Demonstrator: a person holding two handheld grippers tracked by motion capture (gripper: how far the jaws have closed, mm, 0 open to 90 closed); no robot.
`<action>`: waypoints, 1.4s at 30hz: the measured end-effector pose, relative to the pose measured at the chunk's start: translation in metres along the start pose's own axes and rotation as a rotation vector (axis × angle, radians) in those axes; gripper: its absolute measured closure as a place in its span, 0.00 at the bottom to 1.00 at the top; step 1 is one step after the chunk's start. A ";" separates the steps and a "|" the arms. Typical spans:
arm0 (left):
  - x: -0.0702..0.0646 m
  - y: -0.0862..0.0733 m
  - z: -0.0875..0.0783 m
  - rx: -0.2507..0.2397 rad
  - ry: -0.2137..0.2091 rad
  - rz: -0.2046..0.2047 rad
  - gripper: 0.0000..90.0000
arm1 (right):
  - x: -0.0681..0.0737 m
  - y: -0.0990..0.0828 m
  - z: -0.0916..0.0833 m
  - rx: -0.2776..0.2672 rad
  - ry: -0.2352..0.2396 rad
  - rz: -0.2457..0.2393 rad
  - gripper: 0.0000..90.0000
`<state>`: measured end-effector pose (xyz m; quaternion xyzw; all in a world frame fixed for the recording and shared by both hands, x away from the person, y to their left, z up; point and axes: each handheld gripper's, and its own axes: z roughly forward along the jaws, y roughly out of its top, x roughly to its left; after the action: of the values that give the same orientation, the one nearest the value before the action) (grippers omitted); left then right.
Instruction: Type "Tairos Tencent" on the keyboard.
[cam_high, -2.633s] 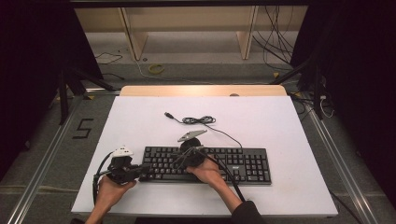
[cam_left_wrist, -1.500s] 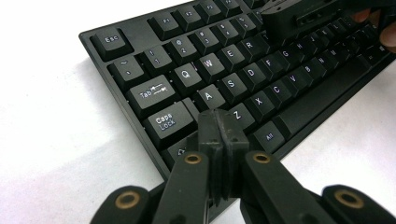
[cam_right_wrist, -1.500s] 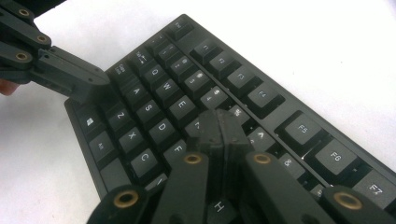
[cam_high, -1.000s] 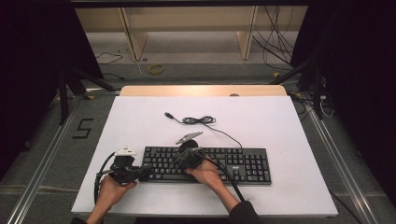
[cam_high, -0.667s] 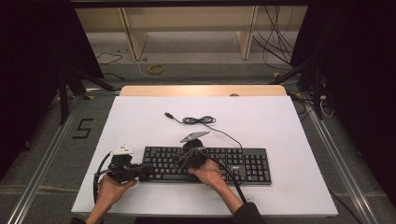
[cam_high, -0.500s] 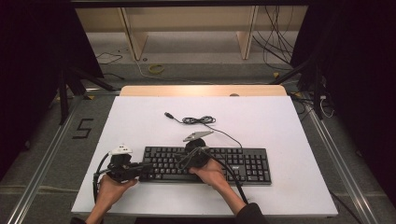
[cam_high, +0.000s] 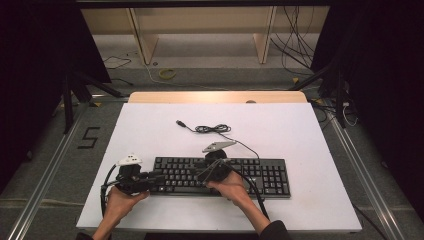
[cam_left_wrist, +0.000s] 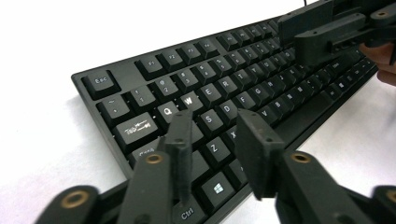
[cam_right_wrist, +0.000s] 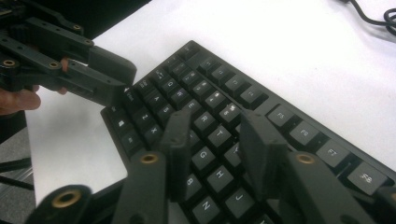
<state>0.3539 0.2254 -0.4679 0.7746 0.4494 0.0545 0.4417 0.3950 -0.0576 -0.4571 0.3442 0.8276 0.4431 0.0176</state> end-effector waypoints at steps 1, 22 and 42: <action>0.000 0.000 0.000 0.000 -0.001 0.000 0.68 | 0.000 0.000 -0.001 -0.003 0.001 0.001 0.68; 0.000 0.008 0.006 -0.038 0.015 -0.014 0.44 | 0.001 -0.015 -0.029 -0.041 -0.010 0.004 0.43; -0.002 0.016 0.019 -0.027 0.008 -0.002 0.41 | -0.002 -0.029 -0.046 -0.057 -0.018 0.003 0.34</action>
<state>0.3720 0.2087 -0.4670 0.7680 0.4511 0.0633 0.4501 0.3651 -0.1027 -0.4520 0.3490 0.8138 0.4635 0.0342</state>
